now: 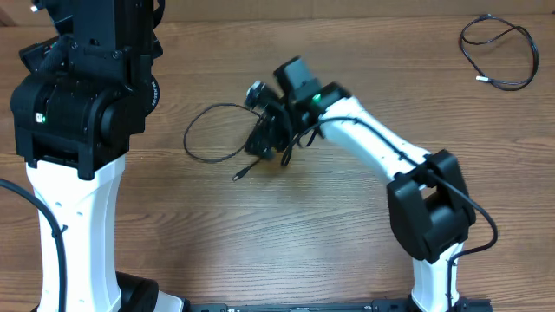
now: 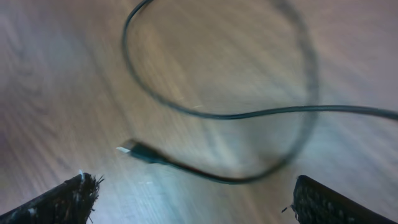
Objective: Untangle cables
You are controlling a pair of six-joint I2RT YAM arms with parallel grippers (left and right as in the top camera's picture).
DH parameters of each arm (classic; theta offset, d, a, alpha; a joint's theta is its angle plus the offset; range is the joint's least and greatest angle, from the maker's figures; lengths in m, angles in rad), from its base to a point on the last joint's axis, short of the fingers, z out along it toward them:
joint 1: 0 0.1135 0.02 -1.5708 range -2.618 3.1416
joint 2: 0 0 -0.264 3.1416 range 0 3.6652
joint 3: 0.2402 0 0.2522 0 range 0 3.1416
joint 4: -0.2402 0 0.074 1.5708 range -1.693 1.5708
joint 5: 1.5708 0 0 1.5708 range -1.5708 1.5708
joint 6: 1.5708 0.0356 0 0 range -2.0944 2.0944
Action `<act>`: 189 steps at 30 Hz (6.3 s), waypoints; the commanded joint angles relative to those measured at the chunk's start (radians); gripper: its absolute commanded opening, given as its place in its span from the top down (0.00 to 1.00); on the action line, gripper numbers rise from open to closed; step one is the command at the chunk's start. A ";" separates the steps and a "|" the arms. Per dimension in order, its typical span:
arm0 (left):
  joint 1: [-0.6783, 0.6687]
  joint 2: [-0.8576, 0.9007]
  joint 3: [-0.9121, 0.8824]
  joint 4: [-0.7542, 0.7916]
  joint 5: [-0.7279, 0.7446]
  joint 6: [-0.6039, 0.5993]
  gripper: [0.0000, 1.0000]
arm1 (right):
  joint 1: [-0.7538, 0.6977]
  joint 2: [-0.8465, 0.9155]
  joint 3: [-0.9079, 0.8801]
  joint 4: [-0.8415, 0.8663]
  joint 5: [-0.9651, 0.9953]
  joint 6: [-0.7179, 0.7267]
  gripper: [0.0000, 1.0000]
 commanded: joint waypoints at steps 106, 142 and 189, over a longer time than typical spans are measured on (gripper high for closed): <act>0.000 0.000 0.001 -0.253 0.262 0.026 0.00 | 0.027 0.389 0.313 -0.029 0.491 1.379 0.17; 0.000 0.000 0.001 -0.253 0.262 0.033 0.00 | -0.048 0.359 0.588 -0.212 0.460 1.002 0.96; 0.000 0.001 -0.002 -0.253 0.338 0.032 0.00 | -1.224 0.018 0.325 0.095 0.210 0.467 0.96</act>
